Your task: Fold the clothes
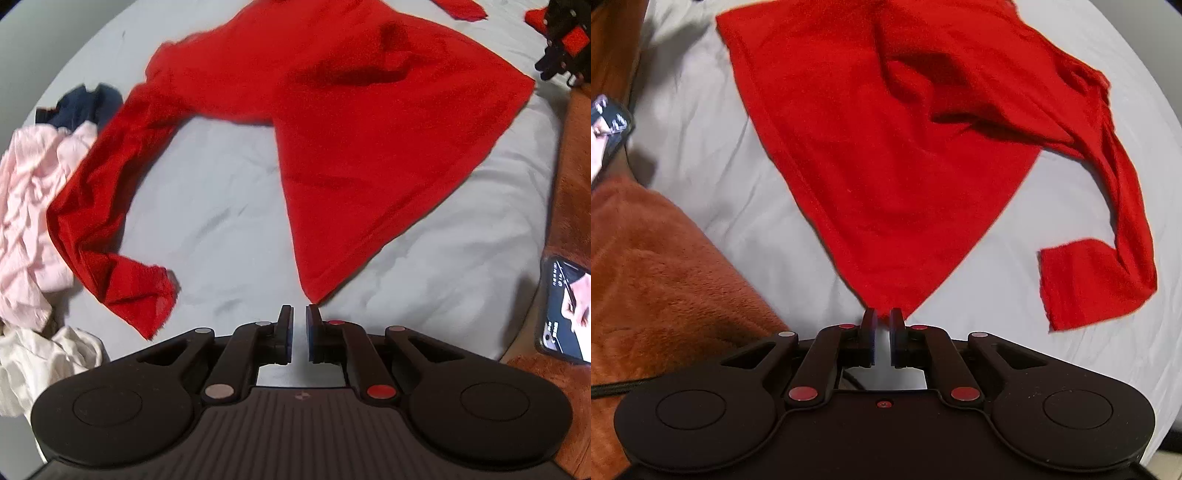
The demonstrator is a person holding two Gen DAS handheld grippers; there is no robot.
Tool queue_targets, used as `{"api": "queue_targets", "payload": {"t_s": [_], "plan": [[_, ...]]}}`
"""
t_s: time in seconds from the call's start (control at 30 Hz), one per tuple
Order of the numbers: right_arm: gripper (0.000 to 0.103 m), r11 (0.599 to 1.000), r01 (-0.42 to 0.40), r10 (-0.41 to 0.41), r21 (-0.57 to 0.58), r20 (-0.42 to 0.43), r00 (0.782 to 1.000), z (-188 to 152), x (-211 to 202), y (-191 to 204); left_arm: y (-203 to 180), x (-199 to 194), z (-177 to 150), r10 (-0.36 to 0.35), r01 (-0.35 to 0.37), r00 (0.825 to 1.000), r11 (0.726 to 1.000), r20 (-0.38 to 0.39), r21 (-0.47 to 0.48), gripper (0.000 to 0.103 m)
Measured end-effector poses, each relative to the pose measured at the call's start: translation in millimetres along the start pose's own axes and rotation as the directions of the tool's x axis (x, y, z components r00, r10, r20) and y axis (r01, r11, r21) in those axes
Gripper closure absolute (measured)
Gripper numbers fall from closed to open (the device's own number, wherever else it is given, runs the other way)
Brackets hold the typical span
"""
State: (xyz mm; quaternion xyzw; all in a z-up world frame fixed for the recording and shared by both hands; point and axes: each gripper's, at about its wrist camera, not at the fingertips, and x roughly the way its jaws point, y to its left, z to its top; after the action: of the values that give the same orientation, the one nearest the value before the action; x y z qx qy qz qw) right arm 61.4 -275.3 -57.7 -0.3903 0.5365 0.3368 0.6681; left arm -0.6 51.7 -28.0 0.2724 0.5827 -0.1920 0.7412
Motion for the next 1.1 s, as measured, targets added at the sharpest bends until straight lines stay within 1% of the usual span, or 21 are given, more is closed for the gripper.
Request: {"api": "queue_targets", "payload": {"t_s": [0.07,0.13,0.2,0.27,0.37,0.47,0.6,0.63,0.7,0.87,0.9,0.97,1.0,1.07,1.1], "plan": [[0.093,0.999,0.011,-0.012,-0.042,-0.021,1.0,3,6,1,1,1,-1,-0.003,0.003,1.0,1.0,-0.003,-0.005,0.095],[0.092,0.996,0.008,-0.011,-0.094,-0.041,0.999,6,11,3,2,3,-2,-0.003,0.003,1.0,1.0,-0.002,-0.019,0.09],[0.092,0.992,-0.01,0.004,-0.124,-0.048,0.999,8,14,4,4,5,-3,-0.008,0.008,1.0,0.999,-0.001,-0.035,0.088],[0.092,0.982,-0.046,0.035,-0.182,-0.066,0.997,12,17,5,6,8,-3,-0.014,0.013,1.0,0.999,-0.004,-0.048,0.088],[0.092,0.97,-0.074,0.049,-0.23,-0.114,0.992,19,24,6,6,11,-4,-0.015,0.014,1.0,0.999,-0.01,-0.052,0.088],[0.091,0.957,-0.053,0.02,-0.284,-0.118,0.993,24,28,11,6,12,-3,-0.014,0.014,1.0,0.999,-0.008,-0.052,0.088],[0.091,0.956,-0.017,-0.012,-0.293,-0.096,0.995,26,32,14,8,12,-5,-0.019,0.019,1.0,0.998,-0.007,-0.066,0.088],[0.093,0.962,-0.01,-0.015,-0.274,-0.087,0.996,26,30,12,8,12,-5,-0.02,0.019,1.0,0.998,-0.007,-0.068,0.088],[0.094,0.967,0.001,-0.017,-0.253,-0.06,0.998,25,26,10,9,13,-6,-0.022,0.022,1.0,0.997,-0.009,-0.072,0.088],[0.094,0.987,-0.017,0.017,-0.161,-0.001,1.0,23,10,-6,8,13,-7,-0.025,0.025,1.0,0.998,-0.01,-0.066,0.088],[0.095,0.994,-0.013,0.015,-0.11,0.017,1.0,24,7,-16,7,13,-7,-0.026,0.026,1.0,0.998,-0.009,-0.063,0.088],[0.095,0.999,0.032,-0.032,0.011,0.045,0.998,26,2,-39,6,14,-7,-0.028,0.028,1.0,0.998,-0.009,-0.054,0.088],[0.095,0.998,0.041,-0.043,0.043,0.049,0.998,27,1,-46,6,15,-7,-0.031,0.03,0.999,0.998,-0.009,-0.05,0.088],[0.095,0.983,0.076,-0.086,0.167,0.054,0.995,27,-1,-70,6,15,-8,-0.038,0.038,0.999,0.998,-0.009,-0.044,0.088],[0.095,0.978,0.081,-0.092,0.191,0.053,0.994,27,0,-74,5,15,-7,-0.045,0.044,0.999,0.998,-0.01,-0.039,0.088]]}}
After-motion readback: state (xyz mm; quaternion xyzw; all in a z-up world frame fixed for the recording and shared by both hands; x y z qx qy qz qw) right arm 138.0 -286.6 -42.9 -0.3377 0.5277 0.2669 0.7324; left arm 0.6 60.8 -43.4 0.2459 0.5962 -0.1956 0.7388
